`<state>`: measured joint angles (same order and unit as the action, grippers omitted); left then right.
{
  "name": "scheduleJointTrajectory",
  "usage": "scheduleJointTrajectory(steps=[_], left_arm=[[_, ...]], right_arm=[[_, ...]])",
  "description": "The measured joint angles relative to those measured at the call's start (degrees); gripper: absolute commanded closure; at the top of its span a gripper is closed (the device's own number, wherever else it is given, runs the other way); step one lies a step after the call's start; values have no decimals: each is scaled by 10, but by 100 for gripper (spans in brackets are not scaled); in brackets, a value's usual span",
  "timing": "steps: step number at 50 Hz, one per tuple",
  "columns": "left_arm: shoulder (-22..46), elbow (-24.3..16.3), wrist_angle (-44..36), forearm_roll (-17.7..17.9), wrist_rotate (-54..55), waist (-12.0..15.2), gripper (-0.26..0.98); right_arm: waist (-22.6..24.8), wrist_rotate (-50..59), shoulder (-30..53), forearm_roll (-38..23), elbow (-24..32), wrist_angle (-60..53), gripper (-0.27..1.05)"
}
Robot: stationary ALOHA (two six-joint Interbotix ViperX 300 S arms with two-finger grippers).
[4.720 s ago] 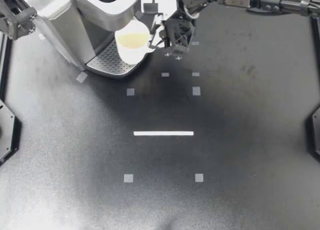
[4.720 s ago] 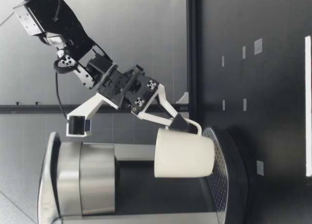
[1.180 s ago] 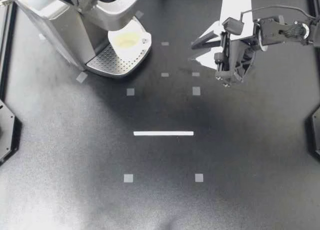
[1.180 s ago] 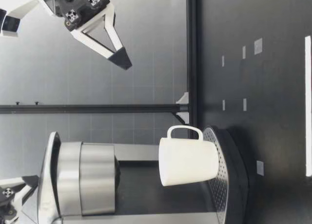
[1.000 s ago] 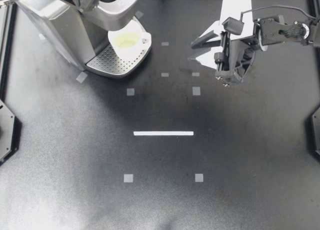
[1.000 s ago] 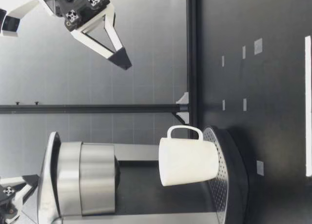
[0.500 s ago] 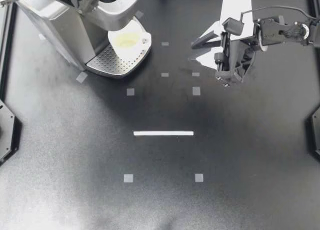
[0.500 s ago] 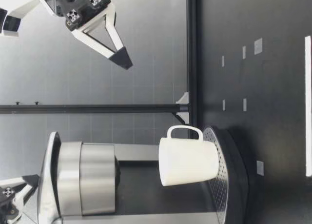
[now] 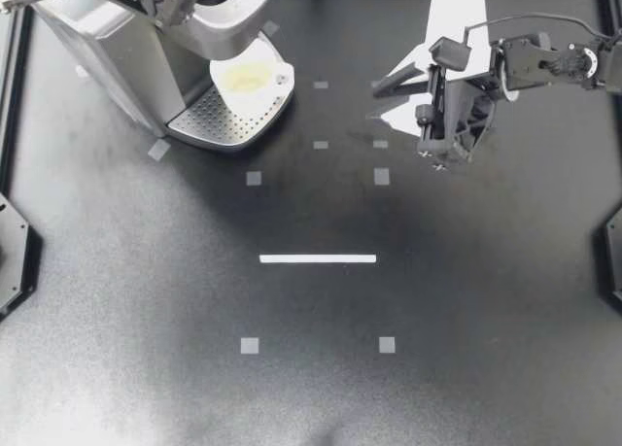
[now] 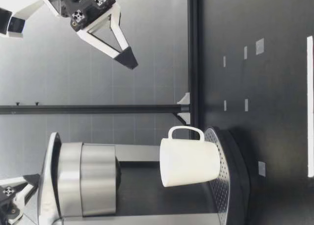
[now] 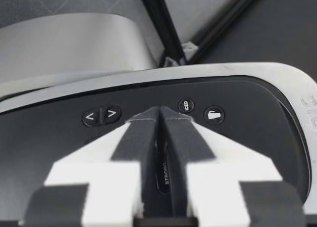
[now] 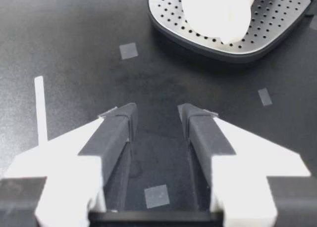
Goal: Place the coffee capsule inside the capsule container, then place the cup onto the center of the cup tray.
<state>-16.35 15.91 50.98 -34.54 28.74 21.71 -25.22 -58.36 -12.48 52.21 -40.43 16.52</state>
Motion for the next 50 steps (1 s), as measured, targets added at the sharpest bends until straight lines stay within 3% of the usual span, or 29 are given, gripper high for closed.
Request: scheduleJointTrajectory(steps=[27,50], left_arm=[[-27,-2,-54,4,-33,-4,56],[1,-16,-43,5,-42,-25,56]], right_arm=[[0,1,-1,1,-1,0,35],[0,1,0,0,0,0,35]])
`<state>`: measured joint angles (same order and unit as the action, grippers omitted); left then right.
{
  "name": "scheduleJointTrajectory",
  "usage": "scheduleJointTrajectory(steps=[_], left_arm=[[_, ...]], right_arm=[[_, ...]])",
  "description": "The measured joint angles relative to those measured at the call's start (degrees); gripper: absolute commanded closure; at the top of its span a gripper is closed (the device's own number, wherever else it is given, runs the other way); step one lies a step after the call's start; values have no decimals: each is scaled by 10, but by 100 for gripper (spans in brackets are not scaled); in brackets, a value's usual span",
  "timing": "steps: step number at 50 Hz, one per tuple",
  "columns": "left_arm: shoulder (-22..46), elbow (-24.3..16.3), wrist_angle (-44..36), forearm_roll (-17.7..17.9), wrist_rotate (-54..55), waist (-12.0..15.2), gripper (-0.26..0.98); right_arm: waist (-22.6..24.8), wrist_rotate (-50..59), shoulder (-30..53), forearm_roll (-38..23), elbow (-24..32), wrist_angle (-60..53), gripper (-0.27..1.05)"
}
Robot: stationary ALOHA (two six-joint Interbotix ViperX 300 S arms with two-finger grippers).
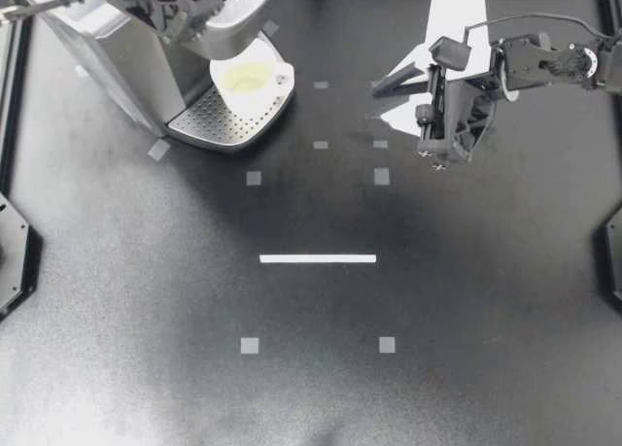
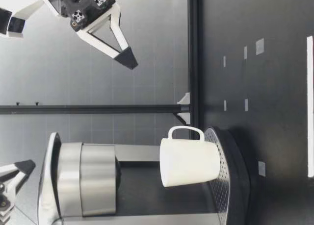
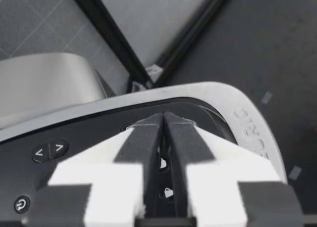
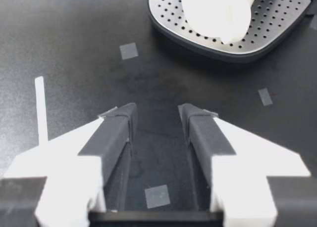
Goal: Place the coffee capsule inside the capsule container, then place the cup onto the center of the cup tray.
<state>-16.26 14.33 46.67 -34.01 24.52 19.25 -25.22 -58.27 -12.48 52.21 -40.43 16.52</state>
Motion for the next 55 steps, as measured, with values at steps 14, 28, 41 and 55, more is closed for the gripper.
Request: scheduleJointTrajectory(steps=[14,28,41,55], left_arm=[[0,0,9,-2,0,0,56],[6,0,18,-8,0,-1,56],[10,-2,25,-16,0,0,56],[12,-2,25,-18,0,4,56]], right_arm=[[0,0,-1,1,-1,0,35],[0,0,0,1,-4,0,35],[0,-1,0,1,-6,0,35],[0,-1,-1,1,-9,0,35]])
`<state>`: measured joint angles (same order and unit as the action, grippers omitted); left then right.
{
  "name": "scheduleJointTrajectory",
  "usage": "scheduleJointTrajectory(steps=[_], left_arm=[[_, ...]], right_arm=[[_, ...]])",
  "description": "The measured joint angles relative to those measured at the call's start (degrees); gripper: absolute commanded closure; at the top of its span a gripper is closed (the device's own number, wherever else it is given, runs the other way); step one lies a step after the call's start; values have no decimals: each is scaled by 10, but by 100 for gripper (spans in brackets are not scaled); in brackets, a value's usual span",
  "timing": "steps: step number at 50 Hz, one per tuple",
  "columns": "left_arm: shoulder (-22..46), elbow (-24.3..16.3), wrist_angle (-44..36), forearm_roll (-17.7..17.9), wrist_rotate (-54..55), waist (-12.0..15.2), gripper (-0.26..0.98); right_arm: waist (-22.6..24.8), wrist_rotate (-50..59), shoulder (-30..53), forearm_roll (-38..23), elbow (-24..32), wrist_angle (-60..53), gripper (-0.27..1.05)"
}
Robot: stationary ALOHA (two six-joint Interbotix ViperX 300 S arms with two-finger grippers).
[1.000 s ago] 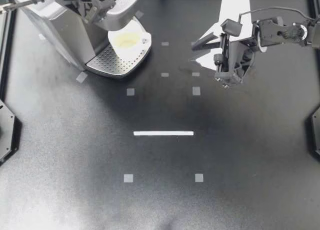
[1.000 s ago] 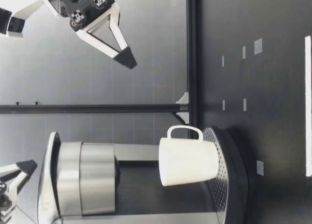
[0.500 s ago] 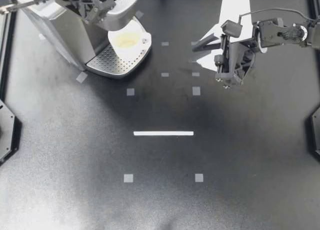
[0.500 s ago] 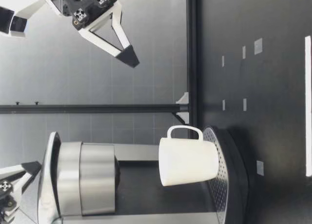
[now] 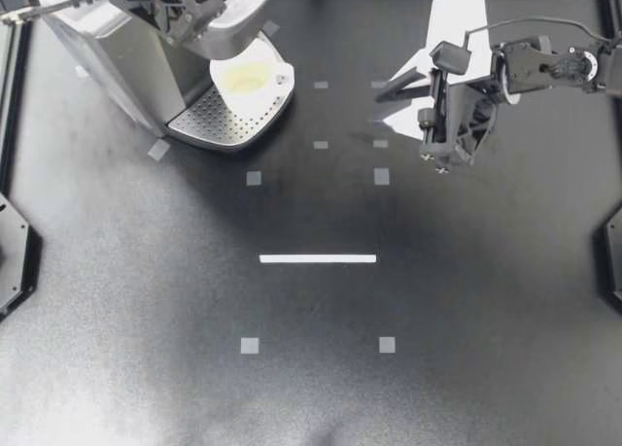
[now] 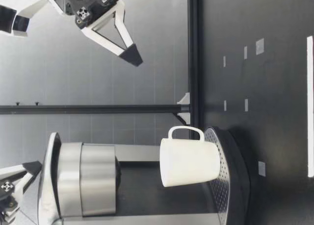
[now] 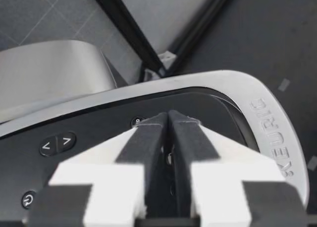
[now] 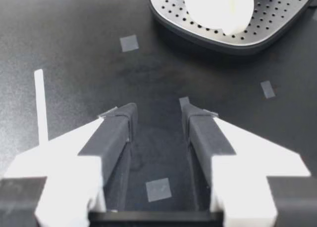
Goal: Place the coffee capsule inside the capsule container, then place the cup onto the center of the cup tray.
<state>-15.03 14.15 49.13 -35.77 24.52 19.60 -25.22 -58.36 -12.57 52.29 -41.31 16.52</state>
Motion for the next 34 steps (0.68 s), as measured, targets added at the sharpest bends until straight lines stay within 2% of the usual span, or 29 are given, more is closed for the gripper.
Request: scheduleJointTrajectory(steps=[34], left_arm=[[18,-15,45,-5,0,-1,56]], right_arm=[[0,-1,1,0,-3,1,35]])
